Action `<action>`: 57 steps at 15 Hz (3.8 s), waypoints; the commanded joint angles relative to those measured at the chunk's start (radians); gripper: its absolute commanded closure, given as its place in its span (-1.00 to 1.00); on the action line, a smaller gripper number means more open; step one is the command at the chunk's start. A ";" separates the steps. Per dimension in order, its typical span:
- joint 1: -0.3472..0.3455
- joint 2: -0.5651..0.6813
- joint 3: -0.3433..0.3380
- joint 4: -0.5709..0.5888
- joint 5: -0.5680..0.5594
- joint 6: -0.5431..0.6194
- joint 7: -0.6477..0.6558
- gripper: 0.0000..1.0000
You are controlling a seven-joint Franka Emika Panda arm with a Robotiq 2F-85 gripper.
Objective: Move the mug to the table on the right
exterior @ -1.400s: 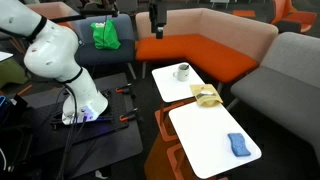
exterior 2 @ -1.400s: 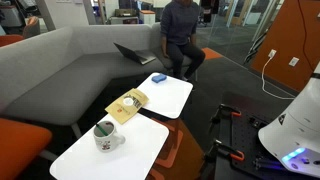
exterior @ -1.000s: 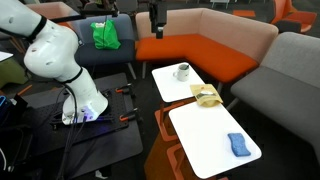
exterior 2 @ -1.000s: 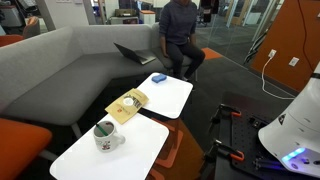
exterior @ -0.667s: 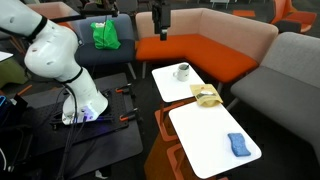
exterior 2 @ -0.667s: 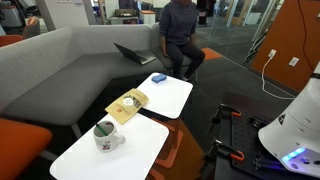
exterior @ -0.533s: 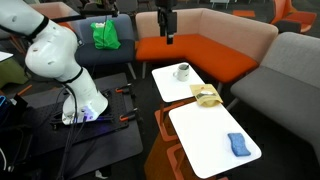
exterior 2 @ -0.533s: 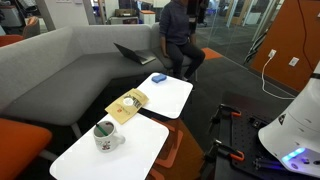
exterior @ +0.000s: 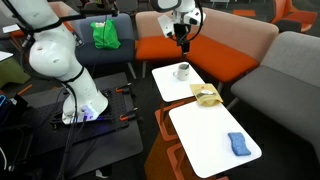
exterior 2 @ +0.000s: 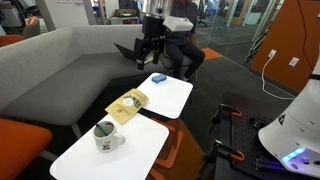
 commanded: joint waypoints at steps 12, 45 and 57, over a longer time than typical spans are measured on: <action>0.060 0.764 0.093 0.631 -0.036 0.001 0.168 -1.00; 0.064 0.947 0.061 0.897 -0.059 -0.178 0.179 0.94; -0.119 0.599 -0.022 0.396 0.111 0.017 0.258 0.94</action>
